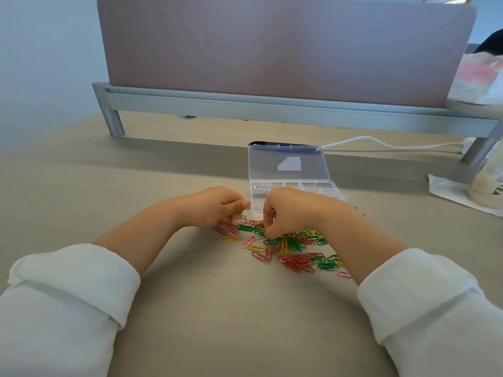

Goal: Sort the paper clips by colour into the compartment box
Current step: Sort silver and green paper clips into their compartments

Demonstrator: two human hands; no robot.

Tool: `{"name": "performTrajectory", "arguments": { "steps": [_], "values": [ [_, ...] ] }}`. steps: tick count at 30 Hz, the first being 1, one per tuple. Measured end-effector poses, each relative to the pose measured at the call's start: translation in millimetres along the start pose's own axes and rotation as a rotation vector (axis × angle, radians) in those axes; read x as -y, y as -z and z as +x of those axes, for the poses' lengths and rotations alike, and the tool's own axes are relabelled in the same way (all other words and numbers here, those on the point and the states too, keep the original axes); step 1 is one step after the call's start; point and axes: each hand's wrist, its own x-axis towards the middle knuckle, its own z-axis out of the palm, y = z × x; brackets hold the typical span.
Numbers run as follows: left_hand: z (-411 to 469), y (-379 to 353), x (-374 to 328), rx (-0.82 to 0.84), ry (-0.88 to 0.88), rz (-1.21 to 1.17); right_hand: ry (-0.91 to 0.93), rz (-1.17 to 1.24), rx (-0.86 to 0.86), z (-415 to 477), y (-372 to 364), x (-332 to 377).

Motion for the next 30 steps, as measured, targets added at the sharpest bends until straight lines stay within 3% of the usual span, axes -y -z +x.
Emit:
{"name": "performTrajectory", "arguments": {
  "steps": [6, 11, 19, 24, 30],
  "values": [
    [-3.9, -4.6, -7.6, 0.008, -0.149, 0.167, -0.027, 0.003, -0.052, -5.2, -2.6, -6.4],
    [-3.3, -7.0, -13.4, 0.013, -0.142, 0.292, -0.030, -0.011, -0.046, -7.5, -1.0, -10.8],
    [-3.0, -8.2, -18.5, 0.070, -0.084, 0.283, 0.018, -0.008, -0.057, -5.7, -1.3, -15.0],
    [-2.3, -5.1, -17.5, 0.078, -0.065, 0.229, -0.025, 0.022, -0.350, -2.4, 1.3, -20.5],
    [1.1, -4.3, -17.8, 0.012, -0.016, 0.028, -0.139, -0.038, -0.258, -1.1, 3.0, -27.7]
  ]
}}
